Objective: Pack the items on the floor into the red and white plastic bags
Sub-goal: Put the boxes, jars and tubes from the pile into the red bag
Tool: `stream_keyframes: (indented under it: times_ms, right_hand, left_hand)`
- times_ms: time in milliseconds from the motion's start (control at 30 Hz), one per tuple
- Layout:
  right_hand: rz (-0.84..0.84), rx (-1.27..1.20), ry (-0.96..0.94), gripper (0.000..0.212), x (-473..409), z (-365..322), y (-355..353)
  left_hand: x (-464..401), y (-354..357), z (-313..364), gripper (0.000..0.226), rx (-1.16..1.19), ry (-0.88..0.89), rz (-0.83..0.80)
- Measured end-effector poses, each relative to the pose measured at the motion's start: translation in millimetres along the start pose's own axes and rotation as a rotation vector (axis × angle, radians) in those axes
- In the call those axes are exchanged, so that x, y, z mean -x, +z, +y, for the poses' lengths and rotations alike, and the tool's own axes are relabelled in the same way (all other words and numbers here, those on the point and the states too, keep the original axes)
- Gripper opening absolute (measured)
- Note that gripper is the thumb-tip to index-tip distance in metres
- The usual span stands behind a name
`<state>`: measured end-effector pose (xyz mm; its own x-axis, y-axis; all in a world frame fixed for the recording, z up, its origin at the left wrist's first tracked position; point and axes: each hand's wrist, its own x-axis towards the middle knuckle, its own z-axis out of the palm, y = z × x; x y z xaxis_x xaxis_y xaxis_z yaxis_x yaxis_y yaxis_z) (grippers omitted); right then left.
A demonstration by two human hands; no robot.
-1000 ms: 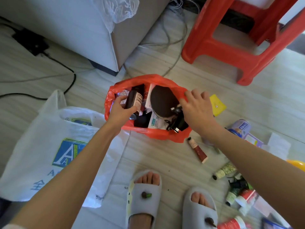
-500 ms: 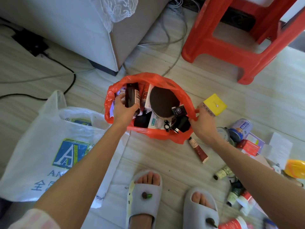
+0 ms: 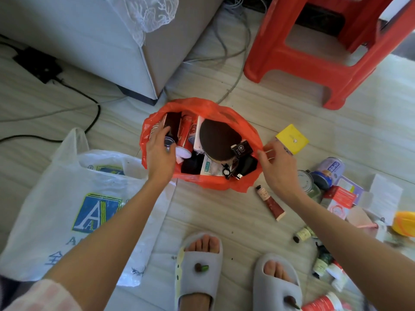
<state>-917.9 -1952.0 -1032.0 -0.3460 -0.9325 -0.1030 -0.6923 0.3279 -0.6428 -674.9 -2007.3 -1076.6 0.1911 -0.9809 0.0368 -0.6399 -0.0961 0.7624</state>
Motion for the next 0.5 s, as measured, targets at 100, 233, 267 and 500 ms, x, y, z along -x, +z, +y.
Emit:
stream_keyframes:
  times_ms: [100, 233, 267, 500]
  right_hand:
    - [0.033, 0.008, -0.031, 0.013, 2, 0, -1]
    - [-0.043, 0.027, -0.039, 0.012, 5, -1, -1]
    - [-0.078, 0.028, -0.039, 0.014, 6, -1, -2]
    - [-0.151, 0.206, -0.077, 0.039, 29, 19, -39]
  left_hand:
    - [-13, -9, 2, 0.037, -0.015, -0.061, 0.017]
    - [-26, -17, 15, 0.041, -0.172, -0.087, -0.082]
    - [-25, -17, 15, 0.044, -0.213, -0.081, -0.110]
    - [32, -18, 21, 0.052, -0.352, 0.162, -0.296]
